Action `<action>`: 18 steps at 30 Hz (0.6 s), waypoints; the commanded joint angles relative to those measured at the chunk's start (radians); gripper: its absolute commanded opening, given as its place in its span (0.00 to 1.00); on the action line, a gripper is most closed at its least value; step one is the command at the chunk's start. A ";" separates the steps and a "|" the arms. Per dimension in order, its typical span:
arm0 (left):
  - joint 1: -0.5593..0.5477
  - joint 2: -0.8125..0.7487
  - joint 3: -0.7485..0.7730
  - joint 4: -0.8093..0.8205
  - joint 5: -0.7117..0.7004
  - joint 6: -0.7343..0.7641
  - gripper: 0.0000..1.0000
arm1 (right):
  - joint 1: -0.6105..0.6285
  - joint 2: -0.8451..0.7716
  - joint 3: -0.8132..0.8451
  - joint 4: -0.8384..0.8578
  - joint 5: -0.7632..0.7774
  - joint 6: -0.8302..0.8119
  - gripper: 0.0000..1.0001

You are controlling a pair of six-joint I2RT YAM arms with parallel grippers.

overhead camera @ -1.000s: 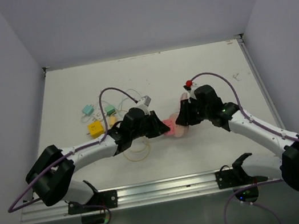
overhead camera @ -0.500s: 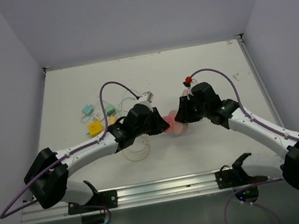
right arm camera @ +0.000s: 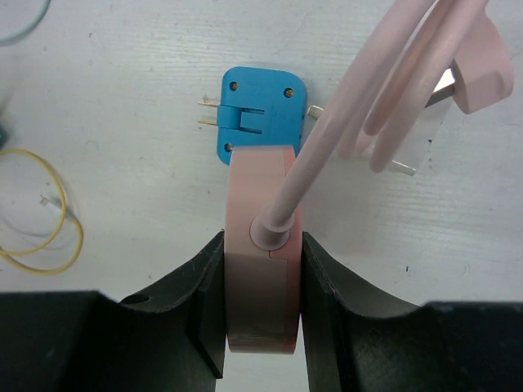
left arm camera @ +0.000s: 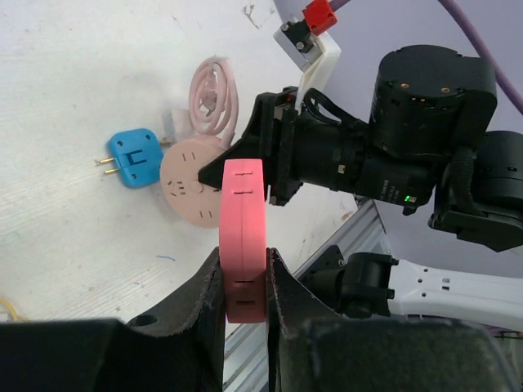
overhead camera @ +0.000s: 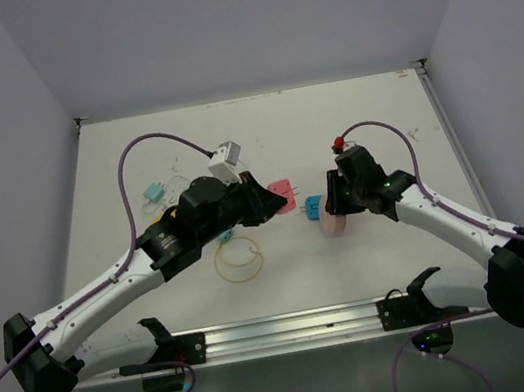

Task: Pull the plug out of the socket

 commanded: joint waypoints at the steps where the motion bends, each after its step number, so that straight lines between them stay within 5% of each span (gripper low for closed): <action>1: 0.008 -0.017 0.015 -0.082 -0.051 0.047 0.00 | 0.003 -0.073 0.020 0.089 -0.050 -0.004 0.00; 10: 0.213 0.073 -0.180 0.138 0.173 0.101 0.00 | -0.069 -0.167 0.054 0.081 -0.079 -0.013 0.00; 18: 0.241 0.383 -0.100 0.242 0.253 0.197 0.00 | -0.291 -0.242 0.011 0.090 -0.153 -0.002 0.00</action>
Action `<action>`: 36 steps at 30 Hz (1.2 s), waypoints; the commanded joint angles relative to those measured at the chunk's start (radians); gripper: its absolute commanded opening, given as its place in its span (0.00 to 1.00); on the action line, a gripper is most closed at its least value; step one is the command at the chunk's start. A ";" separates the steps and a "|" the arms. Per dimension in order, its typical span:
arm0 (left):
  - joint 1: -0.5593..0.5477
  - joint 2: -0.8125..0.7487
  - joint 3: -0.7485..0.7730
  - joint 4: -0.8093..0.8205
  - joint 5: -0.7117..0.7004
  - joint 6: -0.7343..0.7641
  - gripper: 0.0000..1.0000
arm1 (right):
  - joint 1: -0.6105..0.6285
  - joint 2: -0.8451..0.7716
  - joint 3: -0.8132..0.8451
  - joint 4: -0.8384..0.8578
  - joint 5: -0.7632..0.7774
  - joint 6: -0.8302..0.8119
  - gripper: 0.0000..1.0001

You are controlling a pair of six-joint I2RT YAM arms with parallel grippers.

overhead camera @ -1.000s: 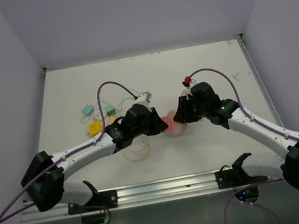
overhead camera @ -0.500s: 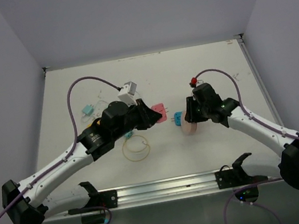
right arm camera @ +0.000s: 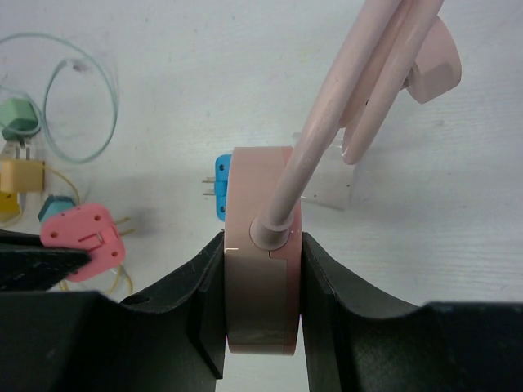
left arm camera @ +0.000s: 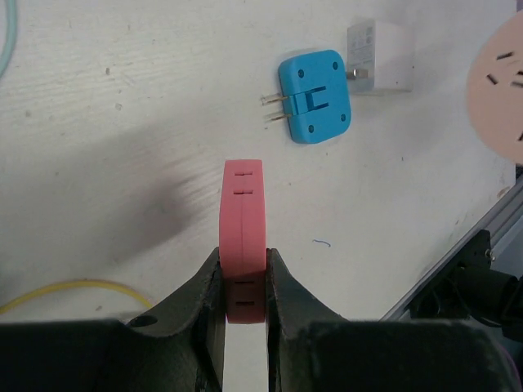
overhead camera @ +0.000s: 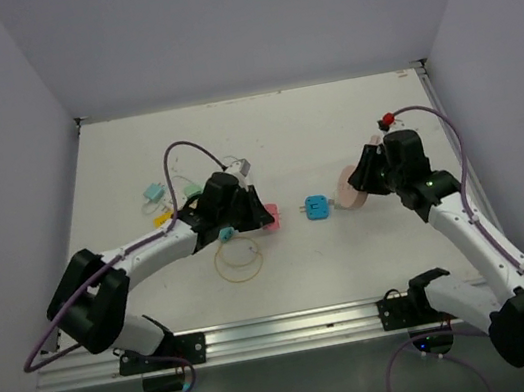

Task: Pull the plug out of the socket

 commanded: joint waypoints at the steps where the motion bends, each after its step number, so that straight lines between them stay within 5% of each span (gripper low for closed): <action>1: 0.020 0.104 0.075 0.139 0.100 0.067 0.00 | -0.065 -0.039 0.005 0.085 -0.051 -0.003 0.00; 9: 0.039 0.296 0.109 0.230 0.184 0.035 0.13 | -0.176 -0.001 -0.045 0.241 -0.100 0.094 0.00; 17: 0.046 0.290 0.057 0.220 0.145 0.015 0.47 | -0.228 0.163 -0.037 0.451 -0.111 0.142 0.00; 27: 0.046 0.101 0.008 0.086 0.043 0.047 0.92 | -0.265 0.459 0.067 0.696 -0.241 0.157 0.00; 36: 0.048 -0.294 0.055 -0.239 -0.209 0.130 1.00 | -0.349 0.605 0.066 0.772 -0.343 0.163 0.00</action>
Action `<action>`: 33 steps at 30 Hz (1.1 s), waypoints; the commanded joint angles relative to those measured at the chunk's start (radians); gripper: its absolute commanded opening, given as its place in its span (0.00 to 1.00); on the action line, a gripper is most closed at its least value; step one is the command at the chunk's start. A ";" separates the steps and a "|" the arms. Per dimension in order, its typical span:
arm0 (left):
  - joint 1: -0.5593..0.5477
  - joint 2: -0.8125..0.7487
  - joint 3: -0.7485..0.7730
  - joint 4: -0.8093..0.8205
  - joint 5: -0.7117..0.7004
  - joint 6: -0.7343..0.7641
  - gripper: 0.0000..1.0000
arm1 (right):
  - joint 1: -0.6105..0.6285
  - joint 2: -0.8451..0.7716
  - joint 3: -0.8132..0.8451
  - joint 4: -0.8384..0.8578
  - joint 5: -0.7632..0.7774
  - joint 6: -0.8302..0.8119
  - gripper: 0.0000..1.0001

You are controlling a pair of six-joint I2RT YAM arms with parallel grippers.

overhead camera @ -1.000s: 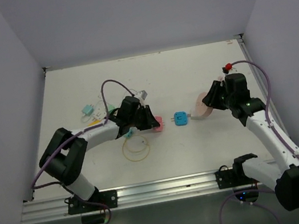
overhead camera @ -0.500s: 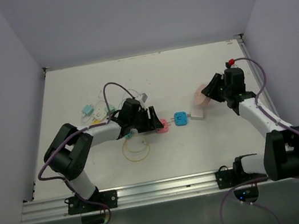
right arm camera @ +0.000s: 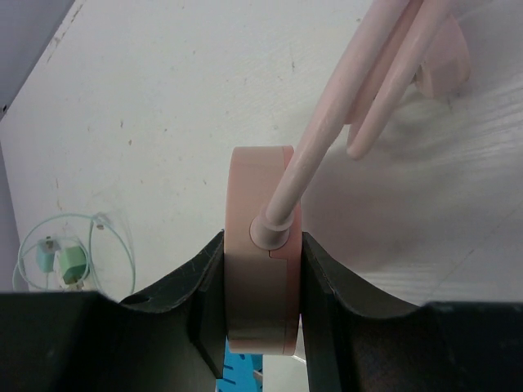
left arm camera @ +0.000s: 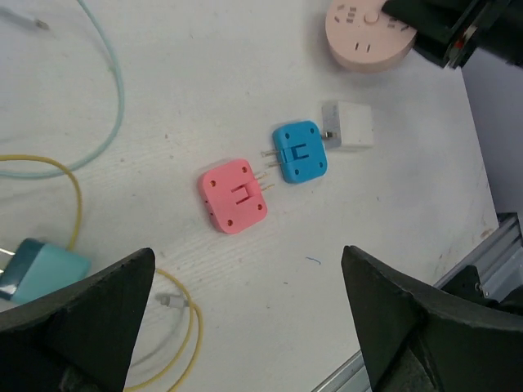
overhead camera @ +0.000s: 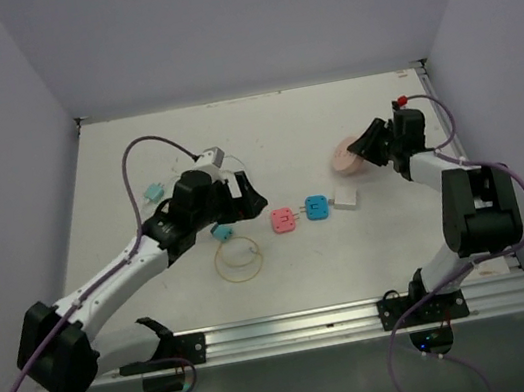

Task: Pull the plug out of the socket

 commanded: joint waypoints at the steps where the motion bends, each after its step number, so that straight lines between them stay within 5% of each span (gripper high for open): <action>1: 0.007 -0.147 0.049 -0.193 -0.220 0.073 1.00 | -0.035 0.023 0.033 0.121 -0.058 0.008 0.00; 3: 0.009 -0.246 0.063 -0.280 -0.302 0.101 1.00 | -0.057 0.042 0.027 0.104 -0.062 0.010 0.02; 12: 0.007 -0.589 0.112 -0.527 -0.685 0.184 1.00 | -0.118 0.073 0.002 -0.011 -0.009 0.016 0.42; 18: 0.009 -0.729 0.118 -0.634 -0.796 0.190 0.99 | -0.120 0.059 0.051 -0.170 0.076 -0.048 0.76; 23: 0.007 -0.802 0.115 -0.669 -0.845 0.187 1.00 | -0.123 0.015 0.058 -0.298 0.126 -0.065 0.94; 33: 0.007 -0.890 0.143 -0.709 -0.873 0.181 1.00 | -0.123 -0.291 0.174 -0.663 0.324 -0.177 0.99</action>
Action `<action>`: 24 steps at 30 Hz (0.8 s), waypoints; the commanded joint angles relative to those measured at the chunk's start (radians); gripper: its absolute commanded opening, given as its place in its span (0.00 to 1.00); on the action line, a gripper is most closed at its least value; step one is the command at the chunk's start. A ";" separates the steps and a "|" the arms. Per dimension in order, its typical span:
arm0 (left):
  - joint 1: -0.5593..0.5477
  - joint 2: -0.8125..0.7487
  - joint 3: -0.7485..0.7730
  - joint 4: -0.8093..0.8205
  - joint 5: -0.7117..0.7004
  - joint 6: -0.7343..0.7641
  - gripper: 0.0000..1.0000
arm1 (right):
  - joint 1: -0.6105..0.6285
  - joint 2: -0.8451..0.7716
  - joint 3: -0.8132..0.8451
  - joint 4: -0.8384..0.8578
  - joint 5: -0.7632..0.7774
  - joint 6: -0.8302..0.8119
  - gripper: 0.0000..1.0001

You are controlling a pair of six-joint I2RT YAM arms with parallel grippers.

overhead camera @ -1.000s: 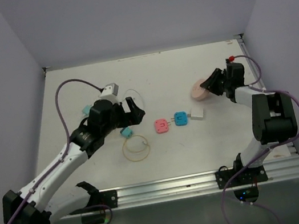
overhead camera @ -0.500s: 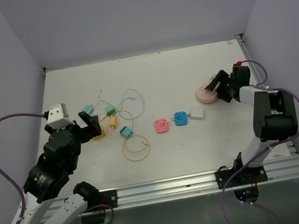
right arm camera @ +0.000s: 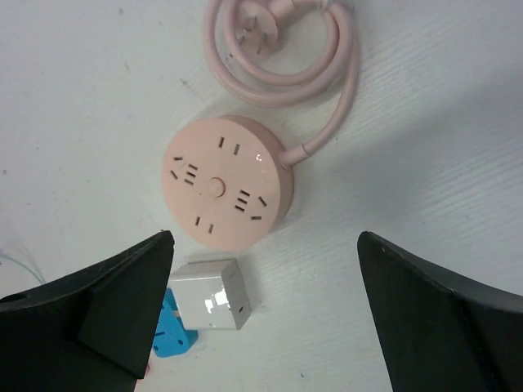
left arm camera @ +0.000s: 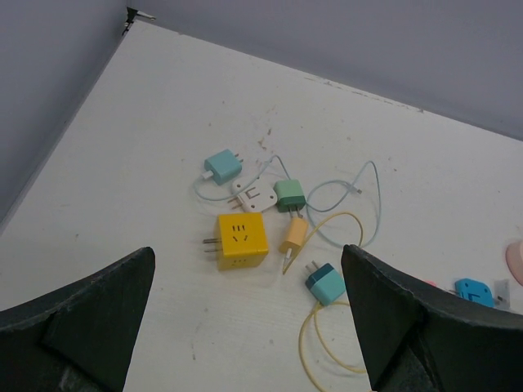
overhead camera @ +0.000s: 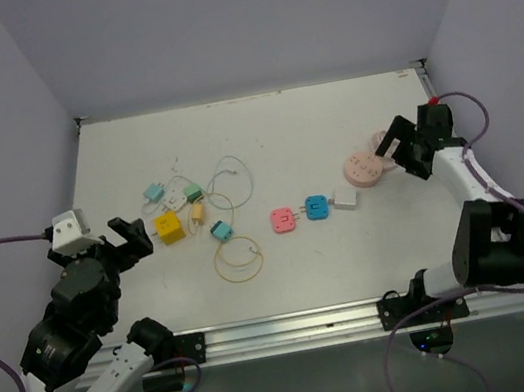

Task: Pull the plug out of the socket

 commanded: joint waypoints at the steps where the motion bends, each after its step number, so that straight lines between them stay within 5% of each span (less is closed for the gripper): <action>1: 0.003 -0.021 0.049 -0.034 -0.036 0.019 1.00 | -0.006 -0.159 0.105 -0.164 0.110 -0.083 0.99; 13: 0.003 0.002 0.239 -0.084 -0.056 0.088 1.00 | 0.033 -0.584 0.437 -0.330 0.160 -0.207 0.99; 24: 0.003 0.023 0.412 -0.135 -0.099 0.180 0.99 | 0.260 -0.750 0.387 -0.336 0.308 -0.305 0.99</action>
